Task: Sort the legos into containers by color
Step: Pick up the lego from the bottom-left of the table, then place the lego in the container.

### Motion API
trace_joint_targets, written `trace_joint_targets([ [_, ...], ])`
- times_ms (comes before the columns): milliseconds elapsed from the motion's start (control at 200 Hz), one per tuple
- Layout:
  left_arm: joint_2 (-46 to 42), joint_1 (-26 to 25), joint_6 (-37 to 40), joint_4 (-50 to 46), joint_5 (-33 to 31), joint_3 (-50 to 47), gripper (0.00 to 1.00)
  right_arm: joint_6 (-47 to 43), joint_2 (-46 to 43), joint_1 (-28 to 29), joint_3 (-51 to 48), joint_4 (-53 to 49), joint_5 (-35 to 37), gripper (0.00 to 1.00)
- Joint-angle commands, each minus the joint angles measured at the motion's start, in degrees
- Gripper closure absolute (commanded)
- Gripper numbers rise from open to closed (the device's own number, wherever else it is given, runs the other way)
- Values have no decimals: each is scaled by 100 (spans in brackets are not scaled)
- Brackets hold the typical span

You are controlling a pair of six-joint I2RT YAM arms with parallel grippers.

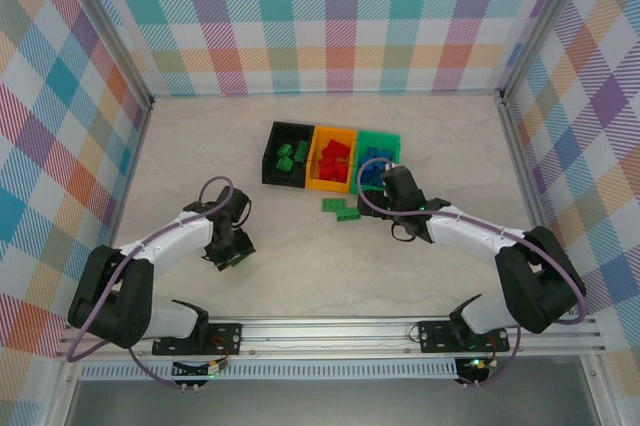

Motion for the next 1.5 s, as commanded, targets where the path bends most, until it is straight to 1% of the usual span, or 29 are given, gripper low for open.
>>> trace_joint_targets([
  [0,166,57,99,350,367,207,65,9,-10,-5,26,-2,-26,22],
  [220,654,48,133,820,800,690,65,9,-4,3,15,21,9,22],
  [315,1063,41,337,628,1009,1269,68,26,-40,1,-28,67,-7,22],
  [435,1361,30,489,604,1207,1870,68,9,-33,0,6,8,35,22],
  [715,2031,30,901,148,1109,3661,67,0,-84,3,-46,63,71,21],
  [855,2629,39,1077,-73,1261,4553,66,5,-94,-1,-25,4,106,22],
  [975,3100,39,1121,-62,1492,5163,65,13,-199,-1,-130,104,149,21],
  [1175,4012,122,1322,-350,1317,6282,63,9,-189,3,-107,72,187,22],
  [1320,4511,249,1207,-638,923,6970,56,1,-222,4,-121,73,179,22],
  [1385,4549,250,1088,-508,1047,6992,51,0,-224,0,-119,72,206,22],
  [1415,4517,250,1020,-347,1184,6914,45,0,-225,-1,-107,45,207,22],
  [1450,4470,250,943,-150,1293,6806,40,-13,-224,-1,-92,33,211,22],
  [1495,4380,250,871,62,1394,6664,37,-3,-239,2,-109,53,201,22],
])
